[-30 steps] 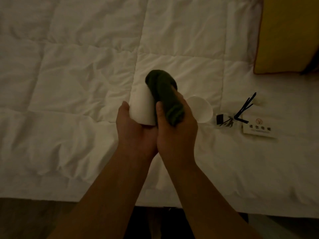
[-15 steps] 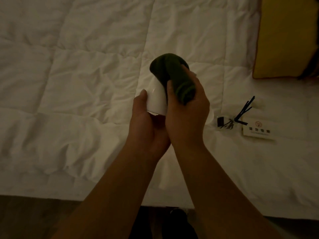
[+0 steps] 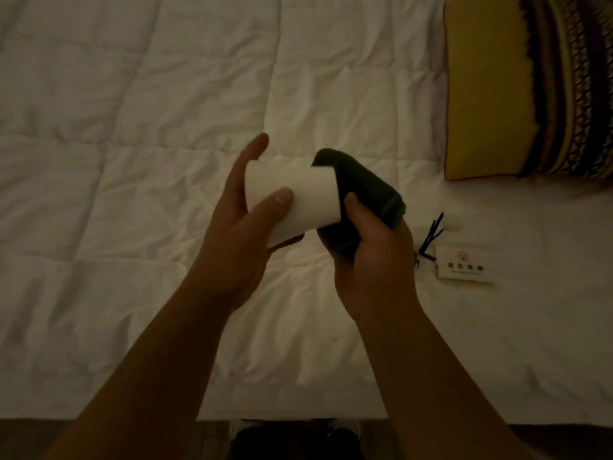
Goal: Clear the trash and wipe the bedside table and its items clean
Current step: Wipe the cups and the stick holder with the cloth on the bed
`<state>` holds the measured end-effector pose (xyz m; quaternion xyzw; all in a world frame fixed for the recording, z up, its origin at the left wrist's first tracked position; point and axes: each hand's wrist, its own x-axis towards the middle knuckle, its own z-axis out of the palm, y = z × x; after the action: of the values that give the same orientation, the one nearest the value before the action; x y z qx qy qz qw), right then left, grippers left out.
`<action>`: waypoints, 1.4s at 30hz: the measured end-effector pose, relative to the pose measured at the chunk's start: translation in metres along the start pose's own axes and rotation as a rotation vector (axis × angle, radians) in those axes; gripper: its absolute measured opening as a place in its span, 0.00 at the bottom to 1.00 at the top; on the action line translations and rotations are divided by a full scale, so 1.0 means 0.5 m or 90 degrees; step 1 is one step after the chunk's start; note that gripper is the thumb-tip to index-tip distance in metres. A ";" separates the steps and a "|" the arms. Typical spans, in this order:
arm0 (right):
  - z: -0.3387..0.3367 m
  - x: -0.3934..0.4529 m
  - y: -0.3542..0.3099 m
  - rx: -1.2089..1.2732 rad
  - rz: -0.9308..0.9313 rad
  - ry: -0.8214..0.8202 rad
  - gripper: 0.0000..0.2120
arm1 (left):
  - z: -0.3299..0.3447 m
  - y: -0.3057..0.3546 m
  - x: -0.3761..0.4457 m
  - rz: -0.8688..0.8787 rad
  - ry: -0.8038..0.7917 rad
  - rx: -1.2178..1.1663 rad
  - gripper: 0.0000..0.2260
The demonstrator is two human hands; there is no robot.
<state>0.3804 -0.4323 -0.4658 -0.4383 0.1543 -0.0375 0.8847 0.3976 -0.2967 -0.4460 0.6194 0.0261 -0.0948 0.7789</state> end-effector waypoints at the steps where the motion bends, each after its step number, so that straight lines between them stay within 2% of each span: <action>1: 0.002 0.000 -0.013 -0.038 -0.020 0.012 0.12 | -0.001 0.002 -0.002 0.017 -0.038 0.091 0.30; 3: 0.008 0.010 -0.039 -0.220 -0.074 0.049 0.10 | 0.000 0.003 0.001 0.044 -0.092 0.276 0.33; 6: 0.013 0.014 -0.059 -0.537 -0.201 -0.051 0.12 | -0.002 0.004 0.006 0.066 -0.109 0.417 0.36; 10: 0.025 -0.006 -0.046 -0.641 -0.321 -0.117 0.19 | -0.006 0.003 0.040 0.111 -0.060 0.534 0.40; 12: 0.039 -0.014 -0.032 -0.641 -0.355 -0.132 0.19 | -0.004 0.004 0.049 0.103 -0.052 0.456 0.37; 14: 0.049 -0.002 -0.035 -0.597 -0.314 -0.103 0.15 | 0.006 0.005 0.032 0.157 -0.056 0.408 0.34; 17: 0.042 0.041 -0.057 -0.539 -0.131 0.020 0.07 | 0.023 -0.002 -0.006 0.234 -0.079 0.514 0.37; 19: 0.027 0.049 -0.064 -0.371 -0.018 0.051 0.03 | 0.027 -0.015 -0.014 0.228 -0.072 0.524 0.38; 21: 0.022 0.042 -0.062 -0.129 0.033 0.055 0.04 | 0.034 -0.015 -0.012 0.139 -0.020 0.345 0.35; 23: 0.023 0.035 -0.052 -0.002 0.033 0.057 0.07 | 0.044 -0.018 -0.007 0.047 0.034 0.084 0.29; 28: 0.036 0.020 -0.020 -0.160 -0.091 0.136 0.08 | 0.057 -0.033 -0.002 -0.089 0.158 -0.217 0.21; 31: 0.036 0.018 -0.015 -0.211 -0.161 0.156 0.08 | 0.064 -0.036 0.002 -0.158 0.234 -0.424 0.25; 33: 0.031 0.013 -0.008 -0.265 -0.157 0.135 0.08 | 0.067 -0.034 0.012 -0.187 0.187 -0.522 0.28; 35: 0.025 -0.008 0.008 -0.315 -0.155 0.087 0.09 | 0.073 -0.031 0.026 -0.200 0.115 -0.557 0.27; 38: 0.015 -0.042 0.034 -0.323 -0.198 0.065 0.10 | 0.078 -0.027 0.048 -0.217 0.100 -0.529 0.26; 40: 0.019 -0.040 0.038 -0.303 -0.191 0.100 0.09 | 0.082 -0.029 0.051 -0.246 0.111 -0.506 0.27; 42: 0.020 -0.011 0.029 -0.207 -0.117 0.170 0.07 | 0.091 -0.046 0.032 -0.255 0.138 -0.452 0.28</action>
<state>0.3774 -0.4145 -0.4704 -0.5785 0.2335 -0.1502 0.7670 0.4056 -0.3475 -0.4602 0.3017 0.2588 -0.1638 0.9029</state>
